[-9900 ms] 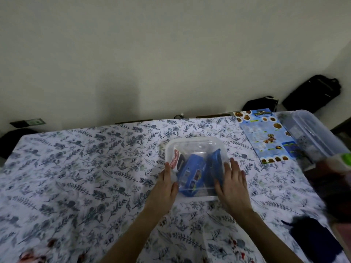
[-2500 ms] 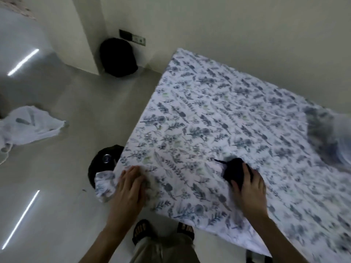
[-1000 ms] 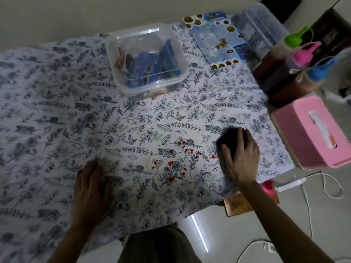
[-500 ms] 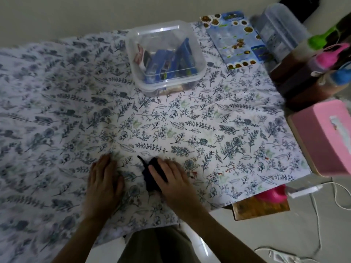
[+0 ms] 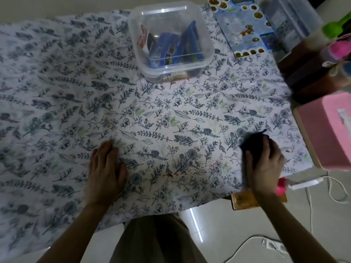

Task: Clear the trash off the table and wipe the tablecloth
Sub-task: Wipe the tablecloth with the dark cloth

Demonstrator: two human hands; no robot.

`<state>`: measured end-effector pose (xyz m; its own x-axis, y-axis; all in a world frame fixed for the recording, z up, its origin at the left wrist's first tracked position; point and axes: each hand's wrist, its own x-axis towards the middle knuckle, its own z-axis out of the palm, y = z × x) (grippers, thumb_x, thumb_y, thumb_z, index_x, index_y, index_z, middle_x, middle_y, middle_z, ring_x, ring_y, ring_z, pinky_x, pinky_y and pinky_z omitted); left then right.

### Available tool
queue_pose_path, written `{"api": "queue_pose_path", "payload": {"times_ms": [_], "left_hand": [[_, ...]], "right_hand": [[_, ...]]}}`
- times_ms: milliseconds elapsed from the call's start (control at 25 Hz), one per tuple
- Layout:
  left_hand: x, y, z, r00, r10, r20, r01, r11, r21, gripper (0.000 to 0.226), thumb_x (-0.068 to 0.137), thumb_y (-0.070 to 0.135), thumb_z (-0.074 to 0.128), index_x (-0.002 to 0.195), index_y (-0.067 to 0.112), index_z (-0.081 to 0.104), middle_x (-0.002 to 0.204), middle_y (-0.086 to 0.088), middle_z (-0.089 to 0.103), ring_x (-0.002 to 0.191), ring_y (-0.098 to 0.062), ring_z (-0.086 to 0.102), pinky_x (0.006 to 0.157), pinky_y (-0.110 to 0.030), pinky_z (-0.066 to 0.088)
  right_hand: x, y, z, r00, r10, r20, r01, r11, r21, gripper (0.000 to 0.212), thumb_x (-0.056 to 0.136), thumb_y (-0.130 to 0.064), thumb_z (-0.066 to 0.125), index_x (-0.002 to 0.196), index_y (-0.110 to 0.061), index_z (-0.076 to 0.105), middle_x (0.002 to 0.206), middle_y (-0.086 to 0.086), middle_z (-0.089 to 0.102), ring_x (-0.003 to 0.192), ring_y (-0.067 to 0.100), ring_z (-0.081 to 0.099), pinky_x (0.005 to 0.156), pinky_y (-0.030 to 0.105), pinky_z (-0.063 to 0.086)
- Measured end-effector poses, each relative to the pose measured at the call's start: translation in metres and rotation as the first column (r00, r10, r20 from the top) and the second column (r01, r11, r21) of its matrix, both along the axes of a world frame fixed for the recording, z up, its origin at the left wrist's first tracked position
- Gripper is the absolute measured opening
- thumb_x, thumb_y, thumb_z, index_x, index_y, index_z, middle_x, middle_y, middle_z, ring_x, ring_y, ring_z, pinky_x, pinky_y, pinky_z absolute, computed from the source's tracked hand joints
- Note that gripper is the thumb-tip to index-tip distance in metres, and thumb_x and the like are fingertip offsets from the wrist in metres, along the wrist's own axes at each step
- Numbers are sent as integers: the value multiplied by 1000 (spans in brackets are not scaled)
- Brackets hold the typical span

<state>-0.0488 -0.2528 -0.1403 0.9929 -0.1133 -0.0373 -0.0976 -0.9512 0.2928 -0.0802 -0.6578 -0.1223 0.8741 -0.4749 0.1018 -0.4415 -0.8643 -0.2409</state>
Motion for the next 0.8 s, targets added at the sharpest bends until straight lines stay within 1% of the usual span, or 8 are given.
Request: {"api": "queue_pose_path", "payload": {"times_ms": [80,160,280,360,480,560,680,800], "left_hand": [[1,0,0,1000,2,-8,-1,1000,7,53,90,38,37,130,4,43,145,-19,37,138,-35,30,116,-52,22],[1,-1,0,1000,11,-15,-11,1000,6,52,89,38,37,130,5,43,145,-18,37,139,-33,29,116,-52,23],[1,-2,0,1000,11,-17,-11,1000,-3,54,89,38,37,131,6,42,146,-17,37,140,-32,28,117,-51,22],[1,-1,0,1000,12,-9,-12,1000,-5,55,88,38,37,131,5,42,146,-17,37,140,-32,28,117,-50,21],[1,-2,1,1000,18,-14,-18,1000,-8,56,88,40,36,133,5,41,147,-17,36,140,-33,27,118,-50,20],[1,-2,2,1000,16,-21,-16,1000,-3,57,89,41,35,133,5,40,147,-18,36,140,-33,27,118,-50,20],[2,-1,1,1000,8,-22,-7,1000,15,57,89,41,34,132,4,41,147,-19,36,140,-34,28,117,-52,22],[1,1,0,999,19,-34,-18,999,37,59,90,43,33,134,5,40,148,-18,35,140,-33,26,117,-50,21]], "right_hand": [[1,64,-3,992,125,-9,-124,991,55,65,90,-48,48,144,-16,29,143,20,37,123,40,37,106,53,32],[-2,133,-7,938,347,4,-346,936,66,71,85,-46,59,144,-18,30,144,18,37,124,37,36,106,51,30],[-17,211,-22,711,703,-35,-701,703,-121,68,83,-36,62,143,-18,33,141,16,35,124,33,42,109,50,31],[-21,211,-27,638,770,5,-761,631,-152,54,90,-30,49,141,-20,36,139,13,40,121,30,51,110,46,34],[-24,137,-24,546,836,-47,-828,530,-184,64,83,-31,58,141,-20,32,136,14,52,119,30,52,106,50,39],[-19,53,-22,634,773,-21,-768,627,-129,67,86,-32,62,142,-18,28,134,20,52,117,36,51,97,57,45],[9,-56,2,876,478,-70,-483,871,-88,64,90,-45,44,141,-9,29,134,27,46,114,43,47,95,56,41],[51,-55,3,994,109,-17,-110,991,-76,63,92,-44,40,140,-3,30,133,32,41,114,47,42,94,57,38]]}}
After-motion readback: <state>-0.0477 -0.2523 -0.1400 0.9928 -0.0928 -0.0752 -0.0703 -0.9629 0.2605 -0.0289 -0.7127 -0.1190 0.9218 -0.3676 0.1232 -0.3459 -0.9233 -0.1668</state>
